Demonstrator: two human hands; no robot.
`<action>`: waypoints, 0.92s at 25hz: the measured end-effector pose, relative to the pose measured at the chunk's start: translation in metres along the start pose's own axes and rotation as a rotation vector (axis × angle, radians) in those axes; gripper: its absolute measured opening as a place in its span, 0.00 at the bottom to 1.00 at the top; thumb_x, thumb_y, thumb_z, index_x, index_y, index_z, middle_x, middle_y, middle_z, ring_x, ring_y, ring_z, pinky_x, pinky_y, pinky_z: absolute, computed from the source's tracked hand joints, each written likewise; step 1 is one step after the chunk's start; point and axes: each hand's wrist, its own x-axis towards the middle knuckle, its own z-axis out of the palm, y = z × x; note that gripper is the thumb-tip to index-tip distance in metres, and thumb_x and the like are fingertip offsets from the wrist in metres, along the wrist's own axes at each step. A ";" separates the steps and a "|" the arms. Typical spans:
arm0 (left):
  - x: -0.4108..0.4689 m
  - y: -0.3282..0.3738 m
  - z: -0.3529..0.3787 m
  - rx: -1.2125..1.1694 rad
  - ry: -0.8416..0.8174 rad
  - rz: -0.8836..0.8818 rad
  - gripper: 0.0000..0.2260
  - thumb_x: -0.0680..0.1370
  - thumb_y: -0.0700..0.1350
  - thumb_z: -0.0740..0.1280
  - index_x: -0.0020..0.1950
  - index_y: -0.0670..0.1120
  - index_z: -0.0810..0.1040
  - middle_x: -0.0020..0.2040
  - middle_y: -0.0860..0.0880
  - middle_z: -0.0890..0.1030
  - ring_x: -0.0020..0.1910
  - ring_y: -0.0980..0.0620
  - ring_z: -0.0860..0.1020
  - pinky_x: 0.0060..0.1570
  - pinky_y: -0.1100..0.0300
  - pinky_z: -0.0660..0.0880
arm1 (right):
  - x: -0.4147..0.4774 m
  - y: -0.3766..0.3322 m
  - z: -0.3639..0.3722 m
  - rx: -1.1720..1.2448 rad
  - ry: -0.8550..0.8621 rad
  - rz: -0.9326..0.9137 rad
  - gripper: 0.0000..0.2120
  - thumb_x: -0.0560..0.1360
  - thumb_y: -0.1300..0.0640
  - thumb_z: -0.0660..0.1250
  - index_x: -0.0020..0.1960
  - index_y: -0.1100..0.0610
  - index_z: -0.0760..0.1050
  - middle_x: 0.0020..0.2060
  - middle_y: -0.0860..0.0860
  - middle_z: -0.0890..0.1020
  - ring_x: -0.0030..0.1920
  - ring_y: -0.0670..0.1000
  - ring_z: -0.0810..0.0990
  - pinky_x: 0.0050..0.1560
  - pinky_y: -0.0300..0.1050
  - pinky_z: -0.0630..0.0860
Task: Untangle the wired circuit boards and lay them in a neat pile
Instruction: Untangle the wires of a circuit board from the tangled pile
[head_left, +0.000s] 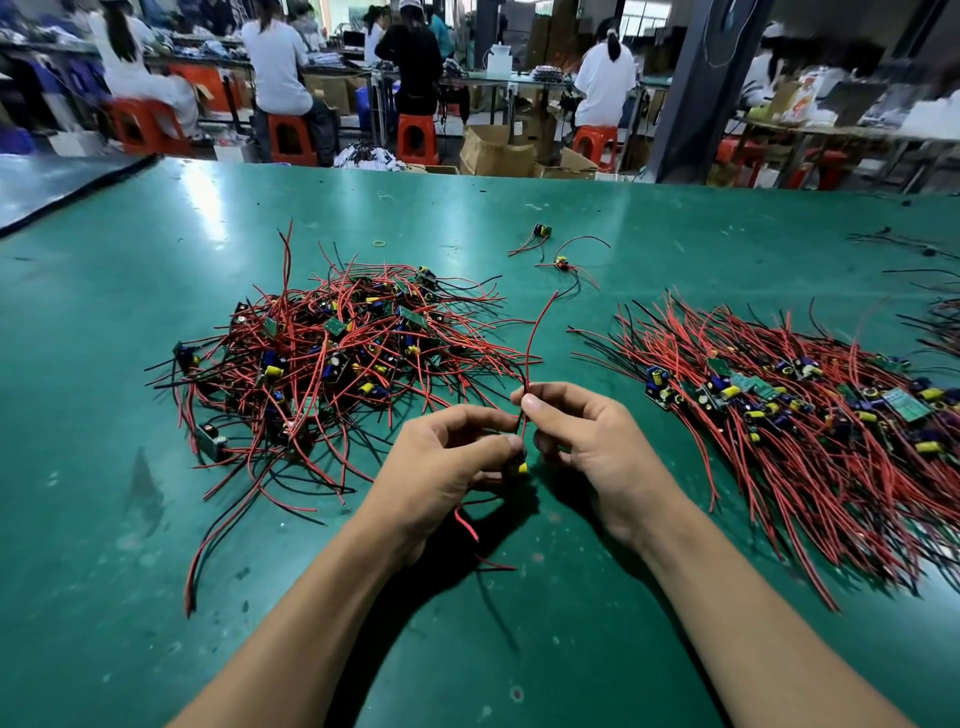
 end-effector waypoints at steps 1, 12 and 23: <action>-0.001 0.001 0.001 0.026 -0.001 0.000 0.06 0.74 0.34 0.72 0.50 0.37 0.83 0.45 0.34 0.84 0.40 0.46 0.81 0.44 0.57 0.78 | -0.001 0.000 0.000 0.030 -0.025 0.009 0.03 0.75 0.59 0.71 0.48 0.57 0.83 0.26 0.48 0.73 0.23 0.43 0.66 0.22 0.34 0.62; -0.003 0.001 0.005 0.084 -0.038 0.000 0.06 0.77 0.41 0.69 0.46 0.39 0.84 0.44 0.38 0.85 0.41 0.47 0.80 0.51 0.50 0.77 | -0.003 -0.001 -0.004 -0.068 -0.174 0.001 0.11 0.70 0.54 0.74 0.50 0.58 0.84 0.41 0.57 0.84 0.37 0.52 0.82 0.35 0.42 0.79; -0.004 0.008 -0.001 0.103 -0.168 -0.035 0.07 0.79 0.38 0.66 0.46 0.42 0.85 0.37 0.43 0.83 0.35 0.52 0.78 0.37 0.66 0.76 | -0.002 -0.003 -0.011 -0.091 -0.204 0.041 0.05 0.76 0.61 0.72 0.51 0.60 0.83 0.38 0.56 0.83 0.31 0.49 0.81 0.31 0.38 0.77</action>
